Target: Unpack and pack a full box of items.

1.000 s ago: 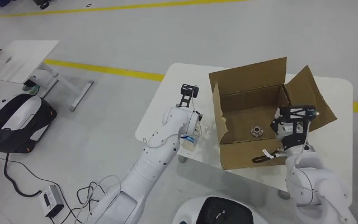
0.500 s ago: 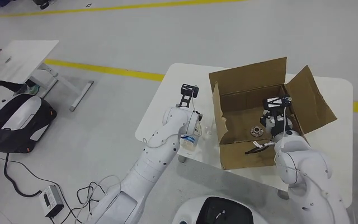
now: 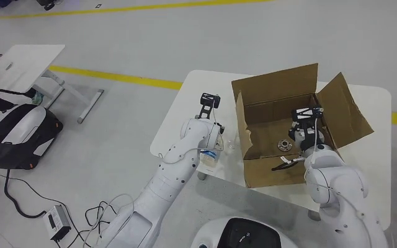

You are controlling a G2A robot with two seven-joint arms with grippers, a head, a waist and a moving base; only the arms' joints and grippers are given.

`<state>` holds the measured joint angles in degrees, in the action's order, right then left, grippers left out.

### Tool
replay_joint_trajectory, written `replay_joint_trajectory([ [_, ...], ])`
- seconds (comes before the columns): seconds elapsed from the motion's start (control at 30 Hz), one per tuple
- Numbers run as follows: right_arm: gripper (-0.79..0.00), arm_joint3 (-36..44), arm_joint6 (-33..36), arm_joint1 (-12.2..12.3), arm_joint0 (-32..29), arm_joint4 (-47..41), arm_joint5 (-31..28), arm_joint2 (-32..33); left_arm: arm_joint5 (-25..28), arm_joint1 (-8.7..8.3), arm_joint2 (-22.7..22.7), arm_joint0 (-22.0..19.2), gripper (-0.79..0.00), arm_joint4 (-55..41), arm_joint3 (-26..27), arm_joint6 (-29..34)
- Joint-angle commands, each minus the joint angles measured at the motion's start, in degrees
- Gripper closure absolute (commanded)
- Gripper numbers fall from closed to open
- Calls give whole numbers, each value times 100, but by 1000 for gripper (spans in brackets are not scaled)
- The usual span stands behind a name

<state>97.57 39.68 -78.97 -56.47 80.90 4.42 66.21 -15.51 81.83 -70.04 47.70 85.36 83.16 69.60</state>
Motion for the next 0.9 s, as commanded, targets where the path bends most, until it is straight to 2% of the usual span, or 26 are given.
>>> replay_joint_trajectory([
  [0.0, 0, 0, 0, 0, 0, 0, 0, 0, 0, 0, 0, 0, -785, 0, 0, 0],
  [0.17, 0, -37, -22, 9, 19, 96, -222, -15, 0, 0, 0, 0, -785, 0, 0, 0],
  [0.33, 0, -371, 556, -19, 437, 70, -407, -38, 0, 0, 0, 0, -785, 0, 0, 0],
  [0.53, 0, -1377, 1299, -144, 1193, -50, -605, -461, 0, 0, 0, 0, -785, 0, 0, 0],
  [0.67, 0, -2179, 1426, -272, 1646, -231, -627, -796, 0, 0, 0, 0, -785, 0, 0, 0],
  [0.87, 0, -3000, 1582, -407, 1986, -629, -829, -1044, 0, 0, 0, 0, -785, 0, 0, 0],
])
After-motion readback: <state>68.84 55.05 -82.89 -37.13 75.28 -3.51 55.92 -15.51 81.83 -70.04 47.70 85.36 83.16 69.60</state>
